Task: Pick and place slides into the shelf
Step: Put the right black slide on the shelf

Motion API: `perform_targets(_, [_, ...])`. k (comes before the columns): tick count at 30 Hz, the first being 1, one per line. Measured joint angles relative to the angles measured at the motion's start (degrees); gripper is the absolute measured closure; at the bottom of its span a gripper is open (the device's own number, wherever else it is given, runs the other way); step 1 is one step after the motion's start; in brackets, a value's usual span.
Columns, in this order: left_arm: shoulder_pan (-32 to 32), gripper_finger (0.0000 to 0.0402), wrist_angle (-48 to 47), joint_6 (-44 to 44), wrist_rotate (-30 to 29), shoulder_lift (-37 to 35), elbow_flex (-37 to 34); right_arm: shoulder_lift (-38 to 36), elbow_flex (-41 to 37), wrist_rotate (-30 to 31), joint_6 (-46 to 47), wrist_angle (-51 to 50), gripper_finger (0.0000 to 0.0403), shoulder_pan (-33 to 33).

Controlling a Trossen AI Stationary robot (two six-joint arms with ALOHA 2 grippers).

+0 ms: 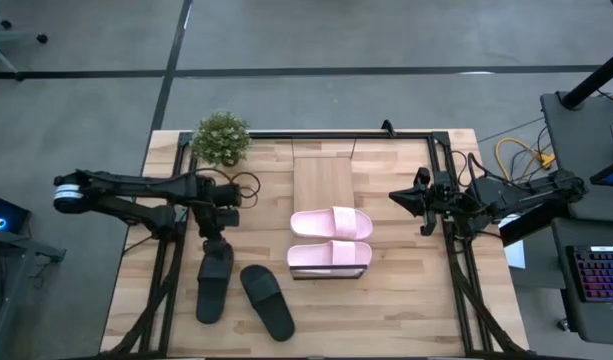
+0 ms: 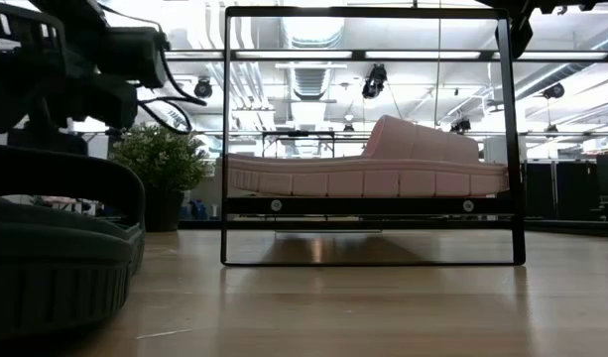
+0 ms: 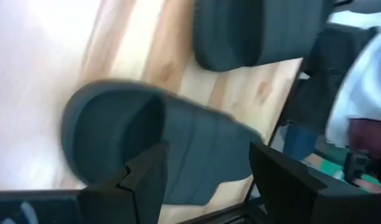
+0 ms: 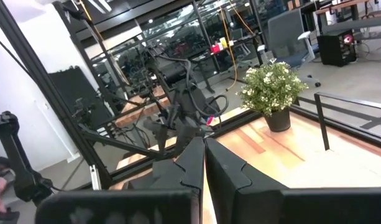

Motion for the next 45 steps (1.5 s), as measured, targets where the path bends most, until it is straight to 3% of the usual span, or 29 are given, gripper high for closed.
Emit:
perform_targets(6, [-0.07,0.0194,11.09,-2.61,8.82,1.76,0.14,0.04,0.0,0.0,0.31,-0.03,0.0394,0.0])
perform_targets(11, [-2.46,0.0194,19.04,-6.55,11.45,4.98,0.17,0.04,0.0,0.0,0.31,-0.03,0.0394,0.0])
perform_targets(18, [-6.96,0.0195,23.64,-9.35,10.61,10.17,0.49,0.04,0.0,0.0,0.31,-0.06,0.0394,0.0])
perform_targets(27, [-7.97,0.0195,34.38,-14.89,9.7,15.78,0.34,0.04,0.0,0.0,0.31,-0.21,0.0394,0.0])
perform_targets(36, [-11.29,0.0195,37.08,-18.63,9.11,21.5,0.34,0.04,0.0,0.0,0.31,-0.56,0.0394,-0.01])
perform_targets(45, [-13.22,0.0195,43.75,-23.1,5.08,21.69,0.27,0.04,0.0,-0.02,0.31,-0.76,0.0394,0.0])
